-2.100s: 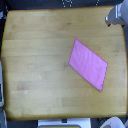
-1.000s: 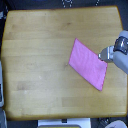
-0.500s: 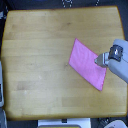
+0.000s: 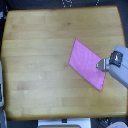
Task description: Folding a cloth
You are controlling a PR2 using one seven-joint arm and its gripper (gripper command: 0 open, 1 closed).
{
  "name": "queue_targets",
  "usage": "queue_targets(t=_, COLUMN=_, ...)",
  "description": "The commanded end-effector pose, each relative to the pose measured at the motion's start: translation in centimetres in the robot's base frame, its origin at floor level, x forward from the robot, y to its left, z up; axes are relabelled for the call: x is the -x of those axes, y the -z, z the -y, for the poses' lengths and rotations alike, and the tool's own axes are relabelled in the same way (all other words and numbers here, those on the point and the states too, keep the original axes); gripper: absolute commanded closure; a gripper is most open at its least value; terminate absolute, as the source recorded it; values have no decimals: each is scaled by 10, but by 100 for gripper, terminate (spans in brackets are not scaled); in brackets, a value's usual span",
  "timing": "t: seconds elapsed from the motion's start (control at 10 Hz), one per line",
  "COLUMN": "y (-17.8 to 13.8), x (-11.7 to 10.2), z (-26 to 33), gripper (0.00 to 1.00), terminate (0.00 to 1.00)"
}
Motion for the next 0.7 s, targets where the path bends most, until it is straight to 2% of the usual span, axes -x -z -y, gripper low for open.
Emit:
queue_targets(t=0.0, y=53, x=-1, z=-6, gripper=0, terminate=0)
queue_targets(t=0.6, y=81, x=6, z=-4, gripper=0, terminate=0)
